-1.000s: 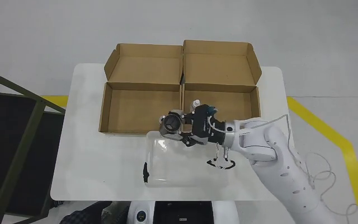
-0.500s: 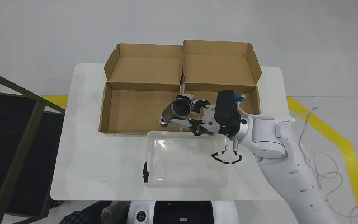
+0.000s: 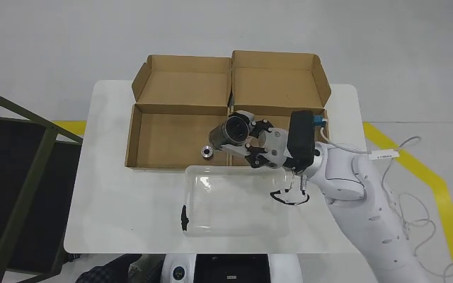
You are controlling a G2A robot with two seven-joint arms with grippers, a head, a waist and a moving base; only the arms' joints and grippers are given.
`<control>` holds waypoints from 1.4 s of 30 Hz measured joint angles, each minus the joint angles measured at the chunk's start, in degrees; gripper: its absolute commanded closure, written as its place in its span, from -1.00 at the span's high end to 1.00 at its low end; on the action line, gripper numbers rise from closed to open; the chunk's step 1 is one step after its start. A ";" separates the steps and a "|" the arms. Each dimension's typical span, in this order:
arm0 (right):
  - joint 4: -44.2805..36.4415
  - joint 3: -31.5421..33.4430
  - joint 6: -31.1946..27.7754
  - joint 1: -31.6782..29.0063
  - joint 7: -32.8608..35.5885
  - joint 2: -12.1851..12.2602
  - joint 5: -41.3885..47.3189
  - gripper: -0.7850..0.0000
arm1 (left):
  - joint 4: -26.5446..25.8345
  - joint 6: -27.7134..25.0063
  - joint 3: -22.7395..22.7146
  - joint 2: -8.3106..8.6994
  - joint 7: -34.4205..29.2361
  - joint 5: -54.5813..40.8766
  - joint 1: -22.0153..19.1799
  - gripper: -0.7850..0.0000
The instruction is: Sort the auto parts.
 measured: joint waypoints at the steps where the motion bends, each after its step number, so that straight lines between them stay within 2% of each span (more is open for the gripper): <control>1: 0.01 0.01 0.03 0.00 -0.01 0.00 0.01 -1.00 | 0.00 0.00 0.00 0.00 0.00 0.00 0.00 1.00; 11: 1.09 -1.75 0.74 1.19 0.52 -0.29 -1.28 -1.00 | 0.00 0.00 0.00 0.00 0.00 0.00 0.00 1.00; 26: 7.48 -12.37 7.25 7.88 5.00 -2.46 -11.40 -1.00 | 0.00 0.00 0.00 0.00 0.00 0.00 0.00 1.00; 42: 22.94 -21.95 14.98 18.25 4.68 -6.88 -15.29 -1.00 | 0.00 0.00 0.00 0.00 0.00 0.00 0.00 1.00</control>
